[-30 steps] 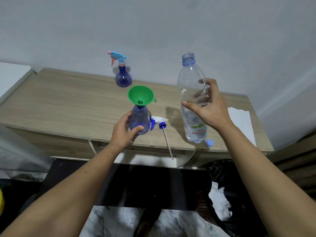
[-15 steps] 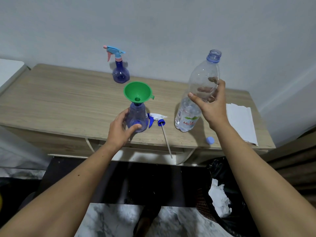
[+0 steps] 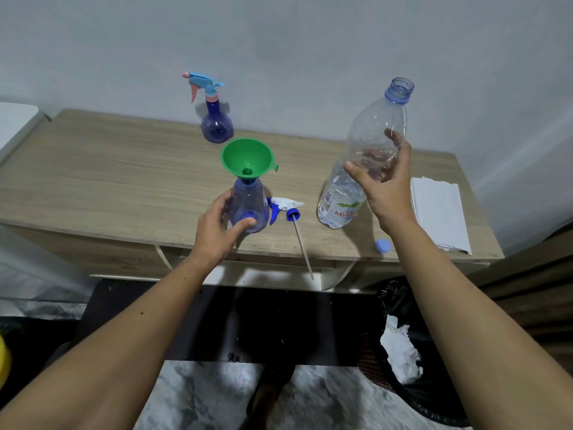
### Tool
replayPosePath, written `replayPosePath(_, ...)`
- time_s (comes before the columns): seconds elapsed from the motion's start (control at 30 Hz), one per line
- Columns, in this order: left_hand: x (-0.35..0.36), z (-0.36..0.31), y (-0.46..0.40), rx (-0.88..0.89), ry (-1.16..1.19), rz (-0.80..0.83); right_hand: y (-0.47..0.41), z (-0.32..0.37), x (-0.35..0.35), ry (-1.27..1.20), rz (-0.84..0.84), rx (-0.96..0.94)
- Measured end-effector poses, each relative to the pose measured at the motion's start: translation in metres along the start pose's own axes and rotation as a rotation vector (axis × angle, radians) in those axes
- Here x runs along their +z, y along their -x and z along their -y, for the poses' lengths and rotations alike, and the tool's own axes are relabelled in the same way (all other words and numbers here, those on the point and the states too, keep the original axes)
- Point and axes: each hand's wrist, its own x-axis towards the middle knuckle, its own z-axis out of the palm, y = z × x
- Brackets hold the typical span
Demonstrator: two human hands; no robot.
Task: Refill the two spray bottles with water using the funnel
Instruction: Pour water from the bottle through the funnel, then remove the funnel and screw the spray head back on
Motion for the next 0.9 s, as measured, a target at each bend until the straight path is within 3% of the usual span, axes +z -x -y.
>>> replayPosePath(0.3, 0.0, -0.001, 0.0, 0.002, -0.004, 0.005, 0.004, 0.0, -0.002, 0.045, -0.001, 0.037)
replayPosePath(0.47, 0.0, -0.001, 0.0, -0.011, -0.002, 0.005, 0.027, 0.013, -0.006, 0.081, -0.258, -0.017)
replayPosePath(0.57, -0.001, 0.0, -0.002, -0.009, -0.009, 0.009, 0.047, 0.026, 0.002, 0.11, -0.318, -0.123)
replayPosePath(0.9, -0.005, -0.006, 0.004, -0.004, 0.007, 0.022, 0.073, 0.042, 0.077, 0.074, -0.046, -0.244)
